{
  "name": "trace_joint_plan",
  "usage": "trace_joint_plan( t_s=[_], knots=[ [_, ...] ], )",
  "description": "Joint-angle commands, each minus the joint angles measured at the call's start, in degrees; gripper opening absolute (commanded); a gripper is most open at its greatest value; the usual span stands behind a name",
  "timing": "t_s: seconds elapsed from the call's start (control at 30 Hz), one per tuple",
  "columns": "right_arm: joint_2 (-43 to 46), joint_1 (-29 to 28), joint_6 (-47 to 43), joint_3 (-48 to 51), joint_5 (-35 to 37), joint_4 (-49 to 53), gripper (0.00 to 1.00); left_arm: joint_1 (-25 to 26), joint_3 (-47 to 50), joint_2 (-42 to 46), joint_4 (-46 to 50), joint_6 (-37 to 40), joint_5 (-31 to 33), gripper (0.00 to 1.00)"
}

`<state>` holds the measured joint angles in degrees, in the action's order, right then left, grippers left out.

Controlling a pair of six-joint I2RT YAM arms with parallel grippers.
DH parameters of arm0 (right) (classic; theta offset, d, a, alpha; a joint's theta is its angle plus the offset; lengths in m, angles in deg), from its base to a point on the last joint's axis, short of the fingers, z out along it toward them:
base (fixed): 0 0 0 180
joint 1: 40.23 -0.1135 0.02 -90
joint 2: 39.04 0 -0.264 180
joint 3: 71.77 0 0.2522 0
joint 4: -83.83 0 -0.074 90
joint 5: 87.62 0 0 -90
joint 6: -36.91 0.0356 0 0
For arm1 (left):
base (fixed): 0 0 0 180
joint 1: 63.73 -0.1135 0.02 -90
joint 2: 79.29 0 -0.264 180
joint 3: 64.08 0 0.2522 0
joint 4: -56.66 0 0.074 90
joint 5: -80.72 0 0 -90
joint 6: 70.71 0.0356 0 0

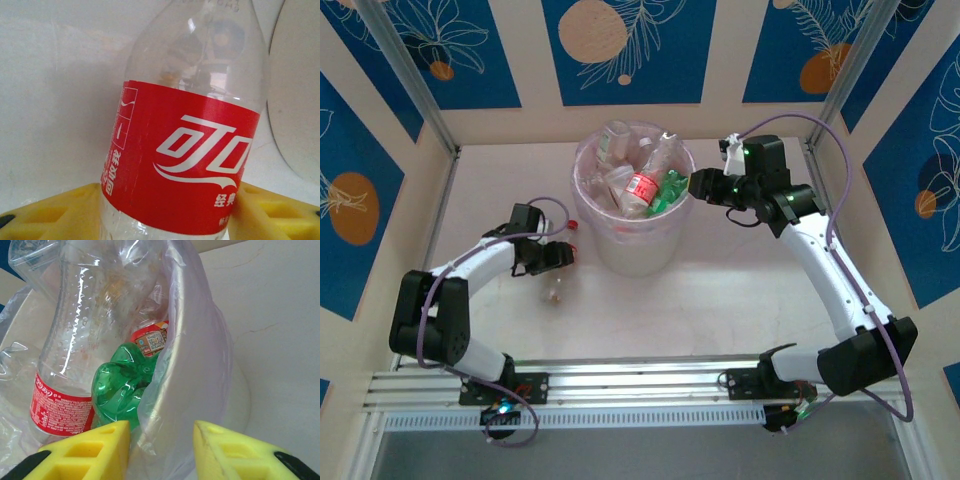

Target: Put the plastic bottles in the bin

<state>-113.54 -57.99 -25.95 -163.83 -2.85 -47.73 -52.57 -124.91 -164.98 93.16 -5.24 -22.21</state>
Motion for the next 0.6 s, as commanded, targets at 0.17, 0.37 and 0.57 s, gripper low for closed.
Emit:
trace_joint_plan(
  t_s=[0.17,0.37,0.57],
  knots=[
    [-1.1,-0.2,0.3,0.3,-2.0,-0.5,0.37,0.4,0.2,0.2,0.3,1.2,1.6,0.52],
    [-1.0,-0.2,0.5,0.7,-2.0,-0.6,0.37,0.4,-2.0,2.4,2.7,2.2,2.5,0.47],
    [-0.7,-0.2,0.4,0.5,-1.9,-0.4,0.37,0.3,-5.5,6.0,7.4,4.1,5.3,0.47]
  ],
)
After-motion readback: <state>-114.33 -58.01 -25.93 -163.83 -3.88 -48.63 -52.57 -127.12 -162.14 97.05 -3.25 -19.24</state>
